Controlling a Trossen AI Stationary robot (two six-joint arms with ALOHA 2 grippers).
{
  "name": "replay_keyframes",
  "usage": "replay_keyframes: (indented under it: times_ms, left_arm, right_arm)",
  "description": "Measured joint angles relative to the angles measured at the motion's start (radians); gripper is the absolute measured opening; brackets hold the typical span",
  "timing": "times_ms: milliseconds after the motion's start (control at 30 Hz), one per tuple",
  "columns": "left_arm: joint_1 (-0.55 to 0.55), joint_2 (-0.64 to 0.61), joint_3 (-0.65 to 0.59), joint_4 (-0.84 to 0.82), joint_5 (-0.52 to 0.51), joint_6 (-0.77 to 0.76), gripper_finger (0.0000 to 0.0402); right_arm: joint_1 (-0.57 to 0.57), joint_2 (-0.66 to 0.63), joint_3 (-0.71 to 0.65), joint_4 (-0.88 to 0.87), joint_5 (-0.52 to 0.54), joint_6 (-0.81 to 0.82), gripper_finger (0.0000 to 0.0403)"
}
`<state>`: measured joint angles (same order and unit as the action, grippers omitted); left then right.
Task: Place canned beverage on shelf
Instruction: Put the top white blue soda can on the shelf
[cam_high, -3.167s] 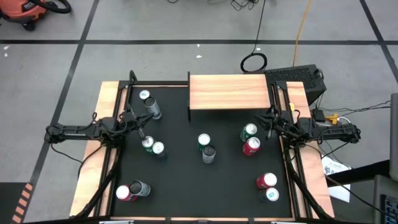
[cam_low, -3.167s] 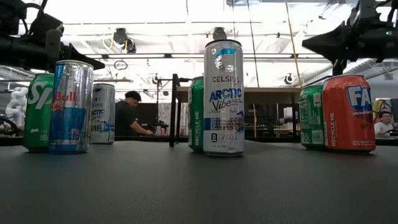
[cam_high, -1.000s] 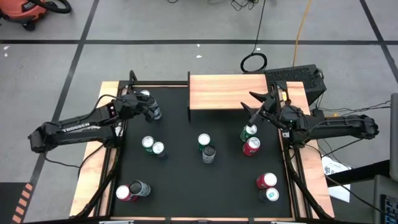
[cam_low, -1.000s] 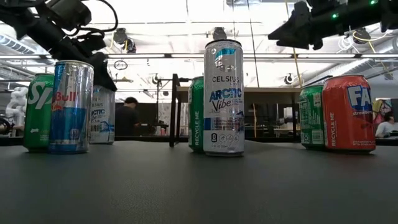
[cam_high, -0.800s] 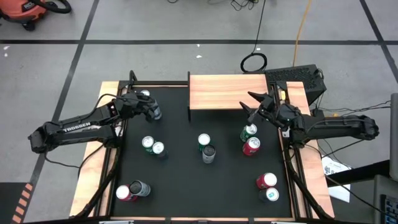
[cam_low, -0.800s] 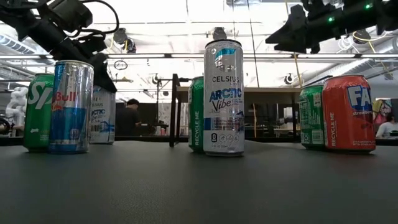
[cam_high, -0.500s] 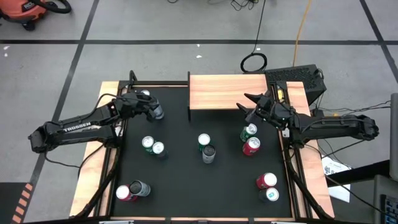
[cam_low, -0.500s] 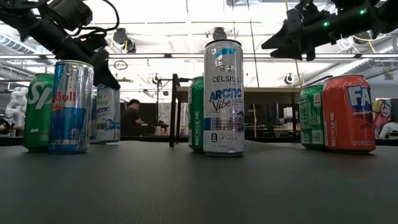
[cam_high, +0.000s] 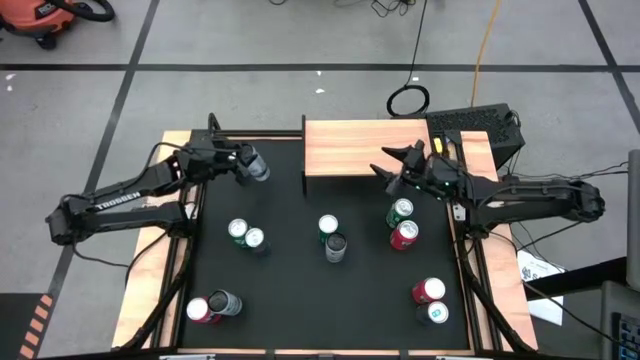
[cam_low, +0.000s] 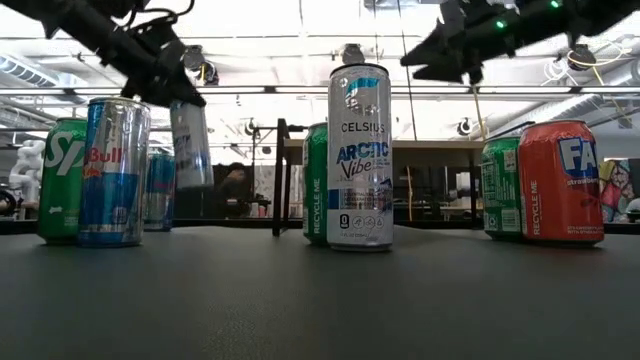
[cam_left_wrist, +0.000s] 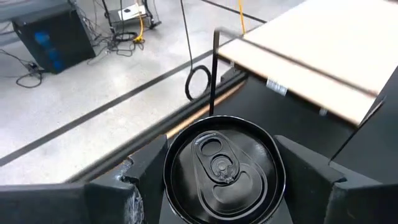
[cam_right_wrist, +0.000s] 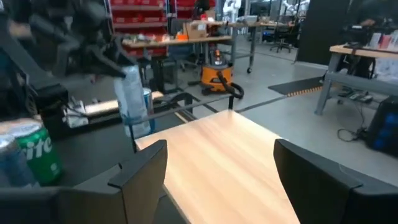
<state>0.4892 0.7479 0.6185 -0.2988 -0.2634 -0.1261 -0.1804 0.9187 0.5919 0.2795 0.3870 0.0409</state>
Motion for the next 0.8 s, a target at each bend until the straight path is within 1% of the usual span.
replay_keyframes:
  times_ms: [100,267,333,500,700,800]
  left_arm:
    - [-0.007,0.03,0.055,-0.005,-0.002,-0.006,0.0238]
    - [-0.03,0.104,0.149,-0.005,-0.003,-0.007,0.0238]
    - [-0.043,0.136,0.186,-0.007,-0.003,-0.008,0.0238]
    - [-0.059,0.223,0.279,-0.01,-0.002,0.025,0.0237]
    - [-0.059,0.322,0.426,-0.029,-0.002,0.062,0.0237]
    - [-0.059,0.371,0.497,-0.046,0.002,0.063,0.0237]
  right_arm:
    - [0.0,0.065,0.094,-0.063,-0.01,-0.033,0.0286]
    - [-0.013,0.17,0.216,-0.077,-0.157,-0.019,0.0286]
    - [-0.019,0.21,0.252,-0.079,-0.2,-0.017,0.0286]
    - [-0.045,0.327,0.348,-0.074,-0.213,-0.065,0.0286]
    - [-0.084,0.455,0.464,-0.074,-0.311,-0.092,0.0286]
    - [-0.097,0.493,0.52,-0.067,-0.314,-0.115,0.0286]
